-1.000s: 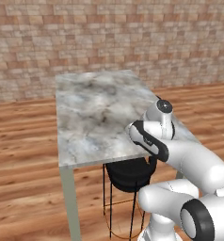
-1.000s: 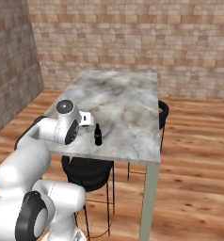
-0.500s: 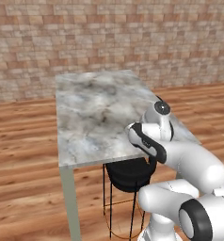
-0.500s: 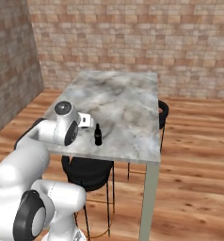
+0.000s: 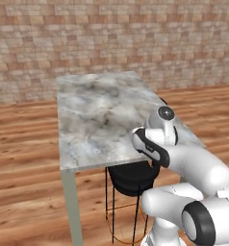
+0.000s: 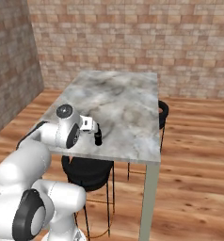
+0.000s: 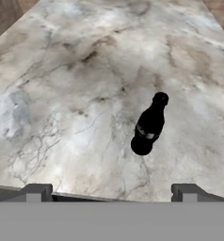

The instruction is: Place the large bottle from the dining counter next to the other large bottle outside the sink, and place the small bottle from the dining counter next to the other small bottle inside the sink.

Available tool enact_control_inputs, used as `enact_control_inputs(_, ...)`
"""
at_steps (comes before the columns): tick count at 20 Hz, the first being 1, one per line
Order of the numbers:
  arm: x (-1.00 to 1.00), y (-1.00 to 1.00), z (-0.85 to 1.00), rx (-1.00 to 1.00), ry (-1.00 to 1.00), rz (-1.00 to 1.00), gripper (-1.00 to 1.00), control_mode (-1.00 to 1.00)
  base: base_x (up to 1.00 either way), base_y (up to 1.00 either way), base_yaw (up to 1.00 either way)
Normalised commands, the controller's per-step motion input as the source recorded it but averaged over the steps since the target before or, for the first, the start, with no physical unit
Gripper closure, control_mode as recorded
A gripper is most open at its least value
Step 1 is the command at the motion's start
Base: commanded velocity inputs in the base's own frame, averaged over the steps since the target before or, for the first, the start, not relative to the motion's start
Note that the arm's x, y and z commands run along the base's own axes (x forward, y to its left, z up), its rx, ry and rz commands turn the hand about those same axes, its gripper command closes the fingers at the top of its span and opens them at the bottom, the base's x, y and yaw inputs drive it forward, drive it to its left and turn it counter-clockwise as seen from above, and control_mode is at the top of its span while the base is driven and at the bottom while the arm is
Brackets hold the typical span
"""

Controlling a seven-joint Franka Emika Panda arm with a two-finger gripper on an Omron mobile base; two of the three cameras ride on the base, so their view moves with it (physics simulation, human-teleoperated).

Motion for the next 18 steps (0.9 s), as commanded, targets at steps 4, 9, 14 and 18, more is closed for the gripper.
enact_control_inputs(4, 0.09, -0.18, -0.05, 0.00, 0.00, 0.00, -1.00, -1.00, 0.00, 0.00, 0.00)
enact_control_inputs(9, 0.14, -0.11, 0.00, 0.00, 0.00, -0.01, -1.00, -1.00, 0.00, 0.00, 0.00)
enact_control_inputs(14, 0.19, -0.01, 0.00, 0.00, 0.00, -0.01, -1.00, -1.00, 0.00, 0.00, 0.00)
enact_control_inputs(18, 0.16, 0.00, -0.01, 0.00, 0.00, -0.02, -1.00, -1.00, 0.00, 0.00, 0.00)
